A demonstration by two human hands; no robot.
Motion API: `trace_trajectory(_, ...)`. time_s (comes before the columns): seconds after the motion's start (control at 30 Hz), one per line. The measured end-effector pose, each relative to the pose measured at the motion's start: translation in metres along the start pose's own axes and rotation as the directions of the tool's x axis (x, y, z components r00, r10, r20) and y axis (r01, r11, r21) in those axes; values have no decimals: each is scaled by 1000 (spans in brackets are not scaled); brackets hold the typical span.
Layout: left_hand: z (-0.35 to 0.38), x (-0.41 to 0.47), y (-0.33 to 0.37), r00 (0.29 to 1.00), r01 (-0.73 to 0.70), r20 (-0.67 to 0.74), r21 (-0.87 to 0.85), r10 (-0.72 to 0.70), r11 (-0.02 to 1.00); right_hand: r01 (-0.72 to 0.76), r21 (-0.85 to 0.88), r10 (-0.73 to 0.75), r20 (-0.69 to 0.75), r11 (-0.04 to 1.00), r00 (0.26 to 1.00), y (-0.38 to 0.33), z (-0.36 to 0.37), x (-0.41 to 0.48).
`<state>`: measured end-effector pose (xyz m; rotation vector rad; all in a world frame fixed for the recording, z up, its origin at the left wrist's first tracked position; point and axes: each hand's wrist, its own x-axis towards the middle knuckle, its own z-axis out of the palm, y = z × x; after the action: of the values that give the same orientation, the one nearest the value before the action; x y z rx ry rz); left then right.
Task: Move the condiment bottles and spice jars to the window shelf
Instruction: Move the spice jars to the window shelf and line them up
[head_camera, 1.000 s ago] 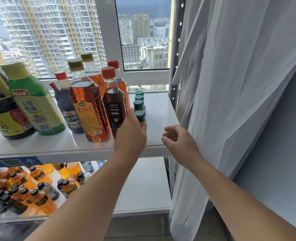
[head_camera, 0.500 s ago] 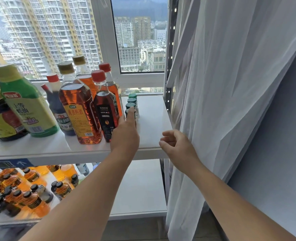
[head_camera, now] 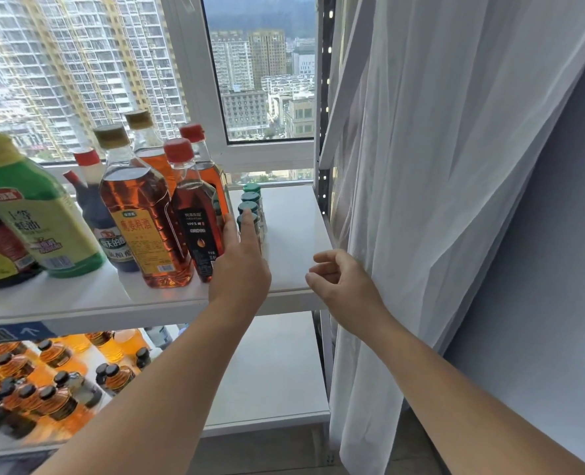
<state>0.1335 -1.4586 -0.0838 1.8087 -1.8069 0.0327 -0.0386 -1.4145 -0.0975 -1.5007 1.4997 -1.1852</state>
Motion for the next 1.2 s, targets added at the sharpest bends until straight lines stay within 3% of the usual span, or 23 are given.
trace_trajectory(0.27, -23, -16, -10, 982, -135, -139, -27, 129, 991, 9, -6, -9, 6, 1000, 1000, -2, 10, -1)
trace_trajectory(0.6, -31, -56, -47, 963, -248, 78, -124, 258, 961, 7, -51, -9, -23, 999, 1000, 6, 19, -22)
trace_trajectory(0.93, -34, -89, -75, 935, -159, 277, -238, 224, 958, -66, -141, 53, -93, 988, 994, 3, 17, -71)
trace_trajectory(1.2, -58, -109, -98, 871, -60, 408, -465, 274, 883, -161, -178, 106, -283, 971, 953, -19, 36, -146)
